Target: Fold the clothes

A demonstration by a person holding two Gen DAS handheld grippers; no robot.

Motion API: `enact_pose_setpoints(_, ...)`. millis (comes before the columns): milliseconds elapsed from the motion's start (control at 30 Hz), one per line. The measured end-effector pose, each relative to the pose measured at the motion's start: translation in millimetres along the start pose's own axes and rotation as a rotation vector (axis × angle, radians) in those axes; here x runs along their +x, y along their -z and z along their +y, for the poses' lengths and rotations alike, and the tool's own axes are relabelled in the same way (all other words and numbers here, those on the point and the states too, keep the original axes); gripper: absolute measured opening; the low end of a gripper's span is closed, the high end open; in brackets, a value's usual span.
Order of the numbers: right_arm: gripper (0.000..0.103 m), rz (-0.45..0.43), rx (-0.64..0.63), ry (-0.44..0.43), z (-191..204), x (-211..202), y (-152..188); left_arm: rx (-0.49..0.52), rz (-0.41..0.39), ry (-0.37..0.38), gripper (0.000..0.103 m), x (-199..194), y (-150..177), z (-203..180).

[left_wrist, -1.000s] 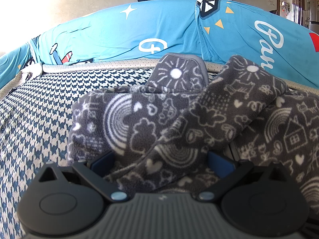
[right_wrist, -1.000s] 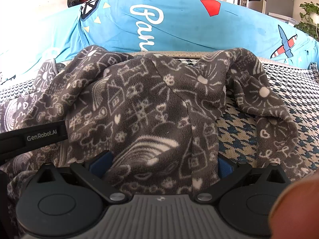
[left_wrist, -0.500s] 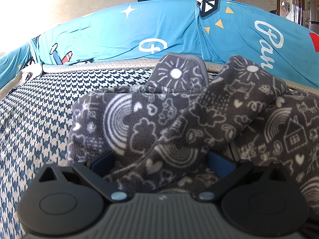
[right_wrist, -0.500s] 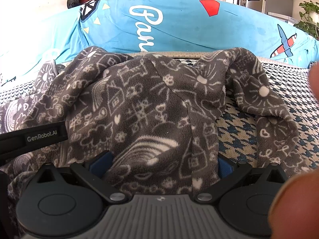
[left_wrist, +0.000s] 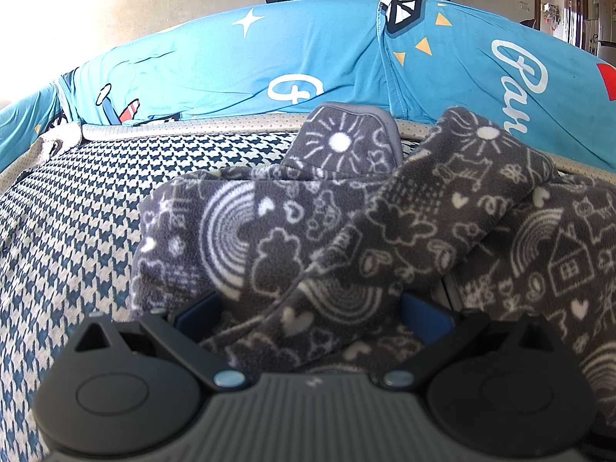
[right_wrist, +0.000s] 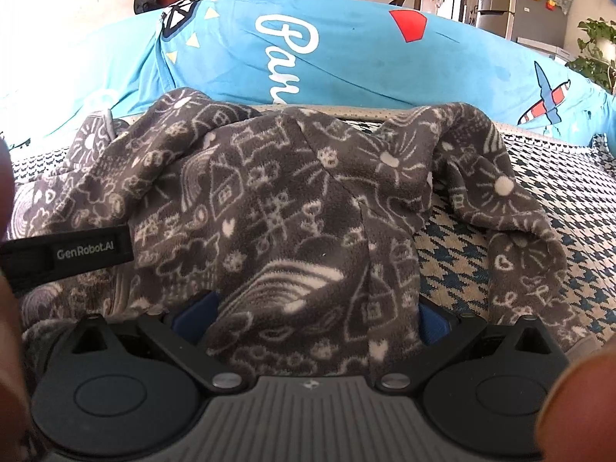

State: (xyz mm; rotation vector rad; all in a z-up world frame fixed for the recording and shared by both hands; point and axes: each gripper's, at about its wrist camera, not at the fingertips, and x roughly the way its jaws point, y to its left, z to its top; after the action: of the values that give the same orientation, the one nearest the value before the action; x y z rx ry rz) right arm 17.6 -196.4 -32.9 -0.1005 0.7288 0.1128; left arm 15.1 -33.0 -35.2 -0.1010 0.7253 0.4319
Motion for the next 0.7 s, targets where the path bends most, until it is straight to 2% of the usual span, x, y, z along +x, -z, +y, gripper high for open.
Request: enact_pose_setpoints(700,0.103,0.002,0.019,-0.020,-15.6,-4.3,6.7,-0.001,0.002,-0.001,0.103,-0.6,-0.2,0.1)
